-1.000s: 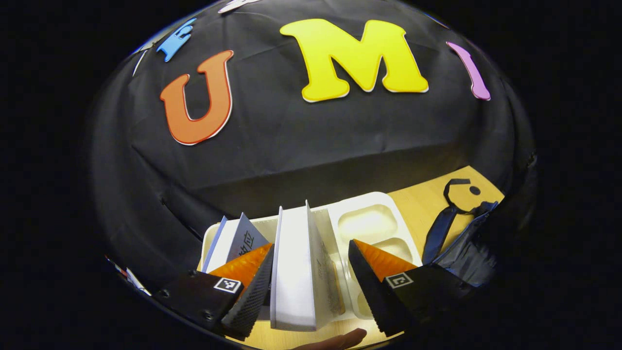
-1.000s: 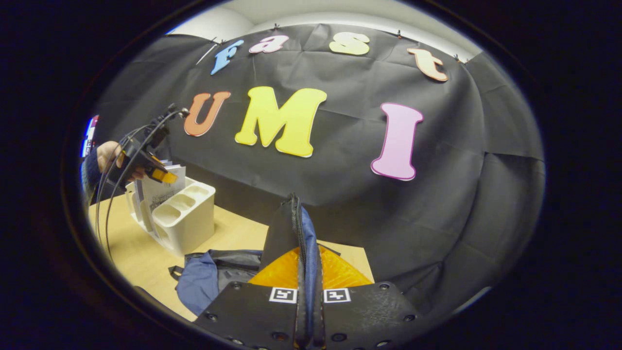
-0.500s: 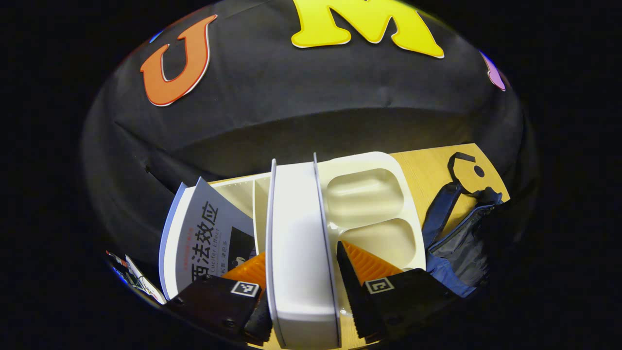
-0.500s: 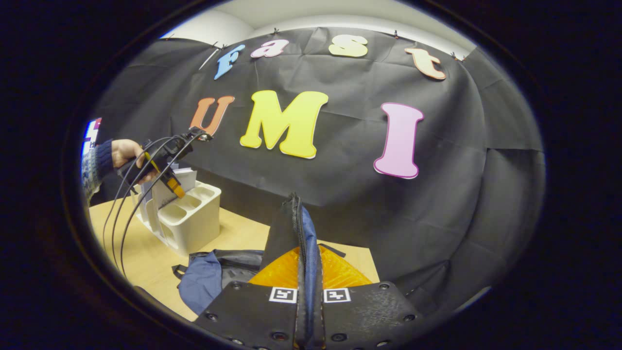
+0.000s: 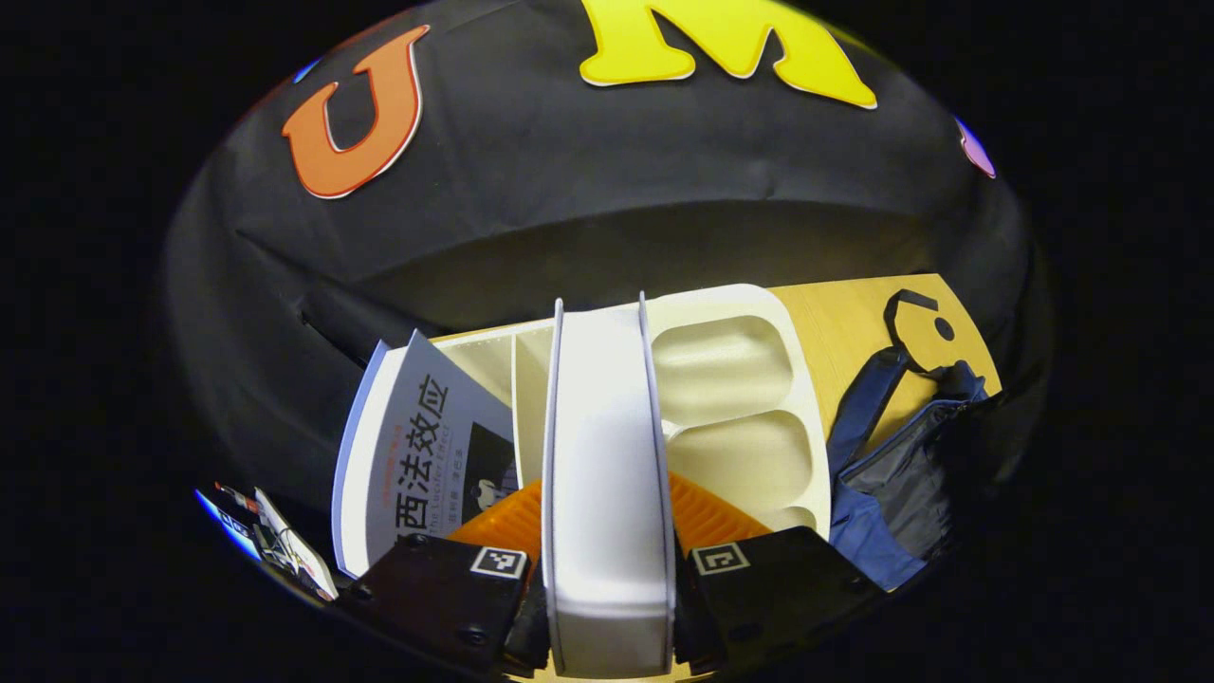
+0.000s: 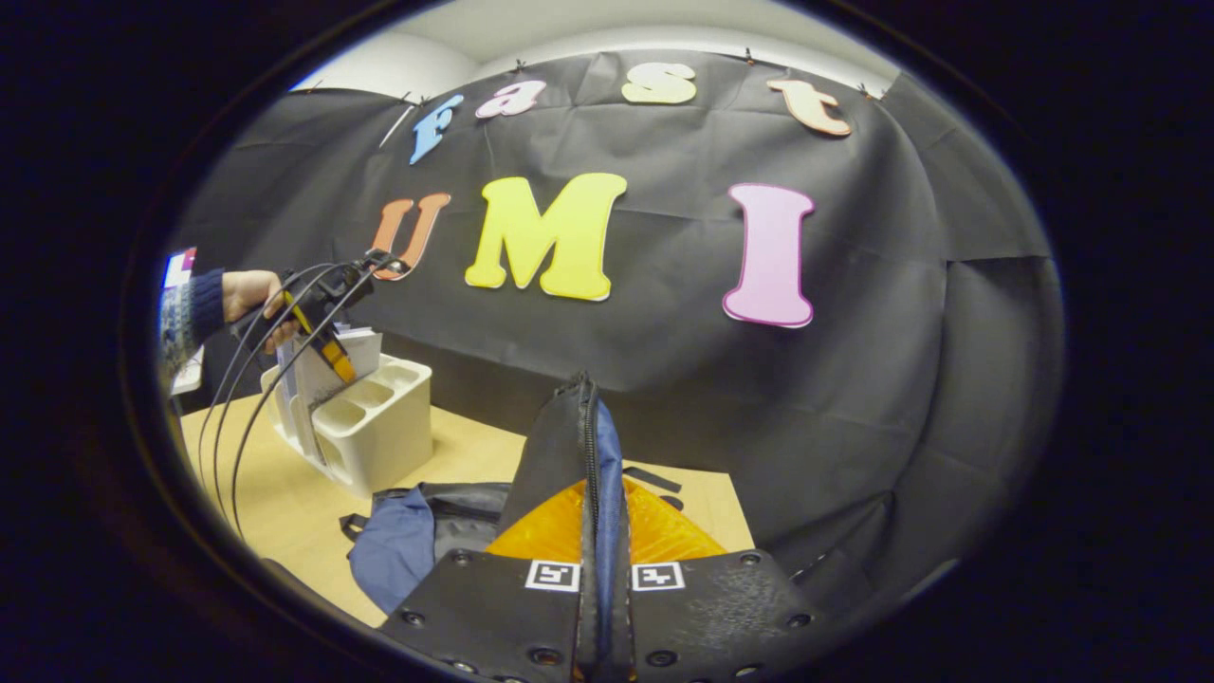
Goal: Open the schoolbag, grab two books from the bookshelf and put them into the schoolbag.
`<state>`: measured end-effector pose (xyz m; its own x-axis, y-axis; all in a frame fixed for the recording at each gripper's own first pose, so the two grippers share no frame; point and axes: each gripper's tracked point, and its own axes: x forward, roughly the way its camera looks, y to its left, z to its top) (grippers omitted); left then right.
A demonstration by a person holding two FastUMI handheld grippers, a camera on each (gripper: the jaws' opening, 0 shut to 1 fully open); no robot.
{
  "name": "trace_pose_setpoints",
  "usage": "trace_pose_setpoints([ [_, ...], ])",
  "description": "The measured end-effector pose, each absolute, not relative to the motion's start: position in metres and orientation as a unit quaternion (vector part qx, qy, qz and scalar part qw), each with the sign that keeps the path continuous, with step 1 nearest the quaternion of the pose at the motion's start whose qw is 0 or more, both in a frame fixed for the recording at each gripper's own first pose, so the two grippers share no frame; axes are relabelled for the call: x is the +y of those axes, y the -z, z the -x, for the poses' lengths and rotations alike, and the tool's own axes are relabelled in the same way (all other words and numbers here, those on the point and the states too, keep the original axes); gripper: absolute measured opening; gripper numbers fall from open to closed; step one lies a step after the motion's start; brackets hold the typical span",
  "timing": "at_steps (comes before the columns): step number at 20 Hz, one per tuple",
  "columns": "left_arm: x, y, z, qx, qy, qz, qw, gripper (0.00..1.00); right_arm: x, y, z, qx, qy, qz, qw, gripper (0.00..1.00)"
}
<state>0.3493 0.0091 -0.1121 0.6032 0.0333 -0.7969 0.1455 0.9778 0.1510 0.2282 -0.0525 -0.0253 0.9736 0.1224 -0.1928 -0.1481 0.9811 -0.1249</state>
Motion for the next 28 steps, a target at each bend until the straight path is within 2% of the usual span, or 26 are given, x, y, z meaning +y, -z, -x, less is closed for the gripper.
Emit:
trace_pose_setpoints([
  [8, 0.017, 0.081, -0.290, 0.421, 0.034, -0.078, 0.903, 0.49, -0.050, 0.022, -0.226, 0.095, -0.064, 0.089, 0.989, 0.04],
  [12, 0.036, 0.073, -0.255, 0.401, 0.000, -0.074, 0.913, 0.48, -0.043, 0.025, -0.219, 0.103, -0.067, 0.088, 0.989, 0.05],
  [16, 0.043, 0.077, -0.213, 0.403, 0.001, -0.046, 0.914, 0.48, -0.042, 0.026, -0.215, 0.100, -0.065, 0.086, 0.989, 0.05],
  [23, 0.043, 0.084, -0.145, 0.395, 0.009, 0.037, 0.918, 0.49, -0.033, 0.033, -0.211, 0.111, -0.073, 0.088, 0.987, 0.05],
  [28, 0.021, 0.083, -0.123, 0.383, 0.036, 0.117, 0.916, 0.49, -0.028, 0.034, -0.214, 0.116, -0.066, 0.096, 0.986, 0.05],
])
